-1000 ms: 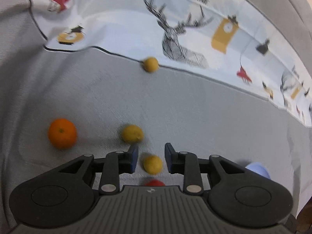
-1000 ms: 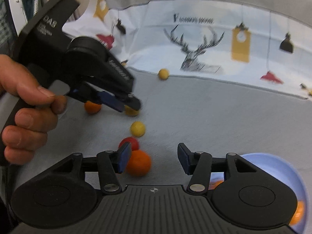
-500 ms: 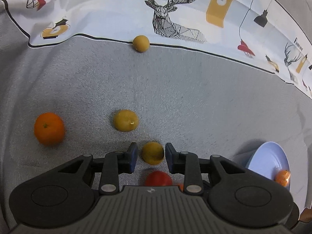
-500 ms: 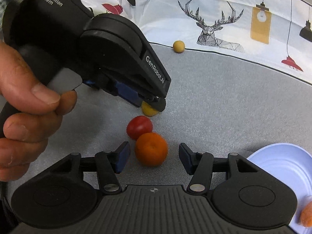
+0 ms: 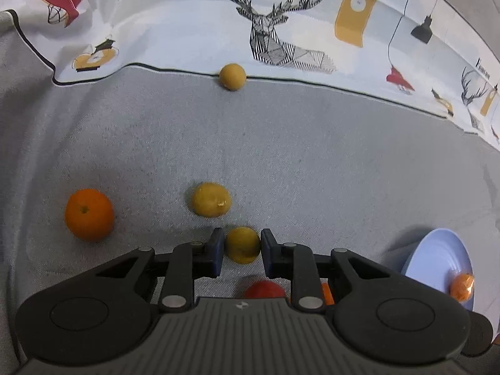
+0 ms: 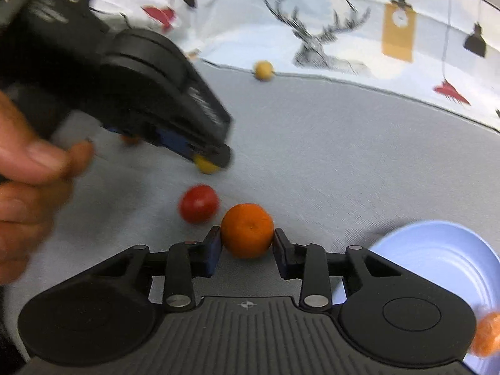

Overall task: Organize fruits
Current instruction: 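Grasp a yellow plum with the left gripper while the right gripper grasps a mandarin, then carry the plum in the left gripper and the mandarin in the right gripper over the blue plate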

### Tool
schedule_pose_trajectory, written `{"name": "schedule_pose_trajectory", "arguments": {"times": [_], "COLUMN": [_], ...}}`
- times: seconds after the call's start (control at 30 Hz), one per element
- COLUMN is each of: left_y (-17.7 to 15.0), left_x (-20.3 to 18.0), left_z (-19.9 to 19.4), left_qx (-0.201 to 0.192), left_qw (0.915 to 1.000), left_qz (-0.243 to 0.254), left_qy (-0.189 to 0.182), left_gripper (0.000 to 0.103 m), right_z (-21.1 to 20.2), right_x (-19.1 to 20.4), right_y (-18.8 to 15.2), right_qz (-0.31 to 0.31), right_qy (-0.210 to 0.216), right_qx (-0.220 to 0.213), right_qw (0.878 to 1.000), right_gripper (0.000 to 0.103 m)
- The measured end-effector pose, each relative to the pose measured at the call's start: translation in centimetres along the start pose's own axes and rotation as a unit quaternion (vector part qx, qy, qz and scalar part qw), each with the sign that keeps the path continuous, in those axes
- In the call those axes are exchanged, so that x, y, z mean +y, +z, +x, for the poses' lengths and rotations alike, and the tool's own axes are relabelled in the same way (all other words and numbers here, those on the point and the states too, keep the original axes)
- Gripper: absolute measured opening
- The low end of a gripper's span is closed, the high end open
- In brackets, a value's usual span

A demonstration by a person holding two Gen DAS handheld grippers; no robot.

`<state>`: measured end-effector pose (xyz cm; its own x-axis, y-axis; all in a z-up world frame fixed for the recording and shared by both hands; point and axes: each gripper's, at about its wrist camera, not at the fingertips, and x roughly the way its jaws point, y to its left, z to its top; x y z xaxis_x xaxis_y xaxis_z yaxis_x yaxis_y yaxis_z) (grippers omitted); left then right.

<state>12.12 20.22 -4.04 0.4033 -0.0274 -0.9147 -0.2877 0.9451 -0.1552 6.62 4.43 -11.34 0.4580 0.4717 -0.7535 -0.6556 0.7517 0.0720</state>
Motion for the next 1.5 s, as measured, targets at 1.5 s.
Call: {"name": "schedule_pose_trajectory", "arguments": {"times": [1.5], "left_y": [-0.9], "left_x": [-5.9], "left_z": [-6.5], "left_qx": [-0.066], "left_qw": [0.9954], "left_qz": [0.069], "left_qy": [-0.013], "left_gripper": [0.027], "right_z": [-10.4], "right_x": [-5.6], "right_y": [-1.1], "right_qz": [0.055], "right_qy": [-0.081], "right_qx": [-0.083], "right_qw": [0.992], "right_gripper": [0.037]}}
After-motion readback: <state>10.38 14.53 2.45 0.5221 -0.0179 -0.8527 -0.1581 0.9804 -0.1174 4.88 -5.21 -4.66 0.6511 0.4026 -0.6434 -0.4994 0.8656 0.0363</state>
